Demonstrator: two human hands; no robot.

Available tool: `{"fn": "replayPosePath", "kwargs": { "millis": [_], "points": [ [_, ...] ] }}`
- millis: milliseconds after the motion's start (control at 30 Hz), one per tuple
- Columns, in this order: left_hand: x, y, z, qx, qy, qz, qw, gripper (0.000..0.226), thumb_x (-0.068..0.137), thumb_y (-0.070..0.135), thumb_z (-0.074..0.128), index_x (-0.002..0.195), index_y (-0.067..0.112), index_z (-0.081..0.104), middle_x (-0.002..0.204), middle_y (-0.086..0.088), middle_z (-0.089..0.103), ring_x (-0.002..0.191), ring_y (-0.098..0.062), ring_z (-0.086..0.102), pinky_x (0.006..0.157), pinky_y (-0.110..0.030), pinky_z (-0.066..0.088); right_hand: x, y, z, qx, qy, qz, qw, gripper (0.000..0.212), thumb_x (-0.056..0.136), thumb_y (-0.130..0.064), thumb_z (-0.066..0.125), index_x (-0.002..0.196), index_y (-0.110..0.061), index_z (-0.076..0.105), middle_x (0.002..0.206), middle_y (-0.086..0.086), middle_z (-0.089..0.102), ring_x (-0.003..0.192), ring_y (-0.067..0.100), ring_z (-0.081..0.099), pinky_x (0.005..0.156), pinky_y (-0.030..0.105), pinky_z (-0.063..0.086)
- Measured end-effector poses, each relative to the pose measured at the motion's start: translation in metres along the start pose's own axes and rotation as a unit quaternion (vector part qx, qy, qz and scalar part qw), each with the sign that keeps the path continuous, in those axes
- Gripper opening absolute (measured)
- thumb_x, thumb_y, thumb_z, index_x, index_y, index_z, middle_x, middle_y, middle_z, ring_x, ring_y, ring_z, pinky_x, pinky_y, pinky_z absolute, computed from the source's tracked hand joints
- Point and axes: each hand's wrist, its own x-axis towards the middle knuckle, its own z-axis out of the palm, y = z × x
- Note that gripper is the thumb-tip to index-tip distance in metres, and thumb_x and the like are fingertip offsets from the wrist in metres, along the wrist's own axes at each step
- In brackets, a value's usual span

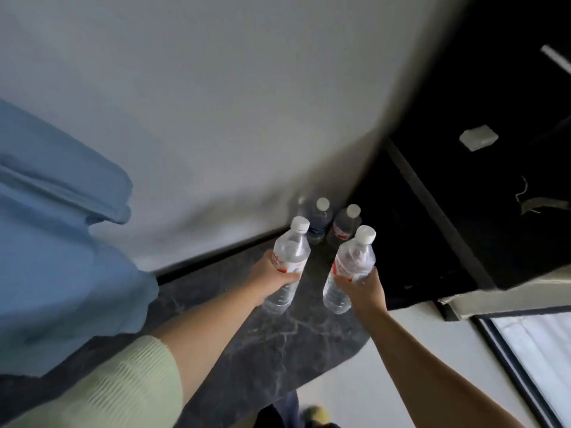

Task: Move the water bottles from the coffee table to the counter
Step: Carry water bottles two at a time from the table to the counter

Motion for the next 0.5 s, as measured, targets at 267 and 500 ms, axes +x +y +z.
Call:
{"fn": "replayPosePath", "kwargs": {
  "millis": [267, 500],
  "points": [
    [0.104, -0.013, 0.019, -0.008, 0.035, 0.042, 0.998, 0.072, 0.069, 0.031, 0.085, 0.131, 0.026, 0.049, 0.119, 0.003, 0.065, 0.108, -0.017, 0.060, 0.091, -0.033, 0.048, 0.076, 0.013, 0.062, 0.001, 0.055, 0.020, 0.998, 0.067, 0.074, -0.035, 0.081, 0.131, -0.021, 0.049, 0.118, 0.007, 0.065, 0.106, 0.029, 0.062, 0.083, 0.032, 0.047],
    [0.165, -0.027, 0.036, -0.049, 0.076, 0.052, 0.995, 0.079, 0.068, 0.028, 0.086, 0.136, 0.022, 0.046, 0.131, 0.000, 0.060, 0.121, -0.019, 0.055, 0.095, -0.033, 0.047, 0.116, 0.028, 0.103, 0.002, 0.106, -0.003, 0.994, 0.061, 0.076, -0.033, 0.080, 0.128, -0.015, 0.052, 0.120, 0.007, 0.065, 0.112, 0.029, 0.061, 0.074, 0.022, 0.036]
  ]
}}
